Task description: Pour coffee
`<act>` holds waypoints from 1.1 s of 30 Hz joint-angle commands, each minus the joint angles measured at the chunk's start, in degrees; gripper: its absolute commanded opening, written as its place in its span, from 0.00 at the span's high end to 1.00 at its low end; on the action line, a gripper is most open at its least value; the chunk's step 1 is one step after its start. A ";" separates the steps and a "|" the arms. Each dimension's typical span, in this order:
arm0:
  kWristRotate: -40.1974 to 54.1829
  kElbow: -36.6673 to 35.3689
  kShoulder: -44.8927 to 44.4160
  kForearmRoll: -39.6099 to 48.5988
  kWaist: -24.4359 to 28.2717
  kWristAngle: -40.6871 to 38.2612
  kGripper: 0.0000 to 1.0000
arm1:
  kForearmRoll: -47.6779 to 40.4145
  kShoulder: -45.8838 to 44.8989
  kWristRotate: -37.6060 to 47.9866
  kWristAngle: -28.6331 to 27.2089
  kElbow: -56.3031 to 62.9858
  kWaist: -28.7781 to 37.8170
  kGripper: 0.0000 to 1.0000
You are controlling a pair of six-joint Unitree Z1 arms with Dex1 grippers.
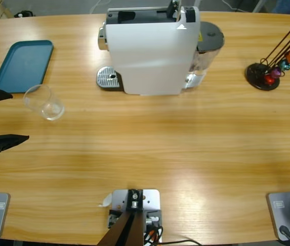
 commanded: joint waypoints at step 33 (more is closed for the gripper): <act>-0.69 5.82 -1.68 -0.38 -0.66 2.36 0.00 | 31.63 35.19 2.12 11.90 -36.04 11.33 1.00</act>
